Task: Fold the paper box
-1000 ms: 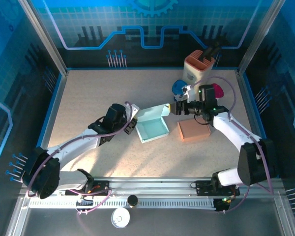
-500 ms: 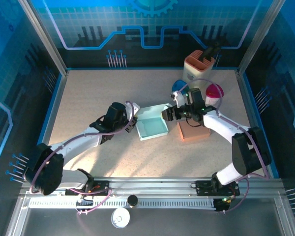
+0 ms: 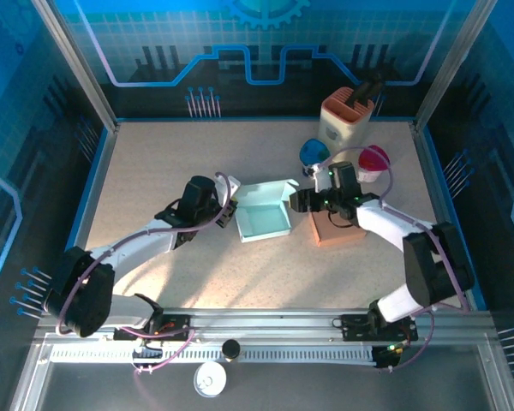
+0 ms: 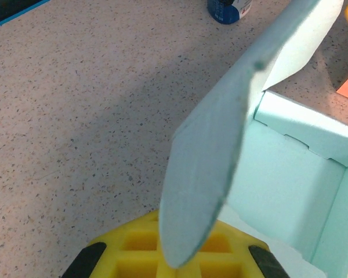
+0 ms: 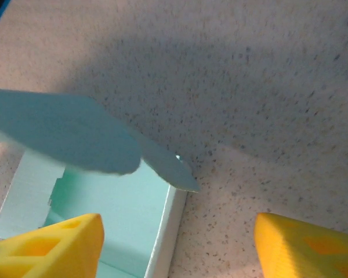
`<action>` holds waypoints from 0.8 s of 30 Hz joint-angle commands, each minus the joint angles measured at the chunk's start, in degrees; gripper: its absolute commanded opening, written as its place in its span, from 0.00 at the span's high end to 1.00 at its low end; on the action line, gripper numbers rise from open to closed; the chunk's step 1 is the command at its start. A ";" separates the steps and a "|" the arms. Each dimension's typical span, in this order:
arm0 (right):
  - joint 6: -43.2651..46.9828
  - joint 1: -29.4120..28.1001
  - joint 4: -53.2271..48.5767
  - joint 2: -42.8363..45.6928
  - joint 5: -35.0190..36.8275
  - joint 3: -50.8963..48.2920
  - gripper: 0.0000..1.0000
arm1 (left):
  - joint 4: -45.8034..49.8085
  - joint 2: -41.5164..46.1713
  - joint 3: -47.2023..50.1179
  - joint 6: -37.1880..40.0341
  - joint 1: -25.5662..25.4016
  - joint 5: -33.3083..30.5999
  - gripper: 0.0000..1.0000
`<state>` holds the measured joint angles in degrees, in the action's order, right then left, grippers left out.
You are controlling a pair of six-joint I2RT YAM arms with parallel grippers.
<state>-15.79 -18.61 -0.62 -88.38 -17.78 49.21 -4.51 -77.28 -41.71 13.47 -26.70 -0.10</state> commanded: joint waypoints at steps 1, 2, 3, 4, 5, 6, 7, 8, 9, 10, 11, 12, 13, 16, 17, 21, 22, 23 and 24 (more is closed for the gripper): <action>-3.32 -2.21 -3.28 -1.18 1.24 2.47 0.39 | -0.63 -1.53 0.11 -0.75 0.69 2.10 1.00; -5.11 -3.30 -3.53 -0.42 2.93 1.65 0.41 | -0.75 -1.78 -0.02 -0.73 0.79 2.22 1.00; -6.90 -4.61 -3.84 0.56 6.02 0.62 0.40 | -0.75 -1.91 -0.03 -0.73 0.86 2.21 1.00; -8.33 -5.80 -4.15 1.27 8.60 -0.82 0.40 | -0.68 -1.99 -0.11 -0.76 0.91 2.21 1.00; -9.44 -6.86 -4.42 1.54 10.63 -1.45 0.40 | -0.81 -2.00 -0.04 -0.73 0.94 2.23 1.00; -10.32 -7.71 -4.88 1.27 12.52 -1.61 0.40 | -0.85 -2.00 0.03 -0.71 0.97 2.22 1.00; -10.98 -8.28 -5.45 0.59 13.83 -1.38 0.41 | -0.94 -2.00 -0.10 -0.70 1.00 2.29 1.00; -11.43 -8.66 -6.17 -0.59 14.70 -0.70 0.43 | -0.89 -2.13 -0.20 -0.70 1.03 2.40 1.00; -11.61 -9.06 -6.68 -2.01 15.76 0.02 0.45 | -0.72 -2.23 -0.26 -0.73 1.08 2.53 1.00; -11.83 -9.55 -7.28 -3.18 16.98 0.69 0.47 | -0.55 -2.36 -0.50 -0.73 1.11 2.56 1.00; -11.85 -10.05 -8.07 -4.26 18.19 0.88 0.48 | -0.35 -2.57 -0.70 -0.84 1.13 2.71 1.00; -11.65 -10.57 -8.49 -5.21 19.43 2.56 0.49 | -0.17 -2.69 -0.80 -0.87 1.17 2.90 1.00; -11.43 -10.91 -8.99 -5.87 20.36 3.21 0.49 | -0.19 -2.78 -0.79 -0.91 1.14 2.92 1.00; -11.00 -11.44 -8.78 -7.47 20.39 4.71 0.54 | -0.26 -2.88 -0.67 -0.91 1.12 3.00 1.00; -10.85 -11.74 -8.91 -7.97 20.33 5.28 0.57 | -0.11 -2.96 -0.81 -0.98 1.12 3.00 1.00; -10.85 -13.49 -9.82 -9.11 22.61 7.00 0.67 | 0.16 -3.36 -1.24 -1.11 1.12 3.00 1.00; -10.84 -13.91 -10.00 -9.13 23.39 7.13 0.69 | 0.29 -3.45 -1.34 -1.25 1.12 3.06 1.00; -10.85 -14.23 -9.98 -9.04 24.28 7.03 0.72 | 0.53 -3.58 -1.50 -1.43 1.17 3.16 1.00; -10.84 -14.35 -9.85 -8.92 24.86 6.88 0.75 | 0.86 -3.74 -1.76 -1.60 1.14 3.38 1.00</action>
<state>-26.61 -31.68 -9.15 -96.88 3.86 54.87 -5.87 -79.79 -41.87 12.25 -25.98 1.39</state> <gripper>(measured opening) 0.268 0.051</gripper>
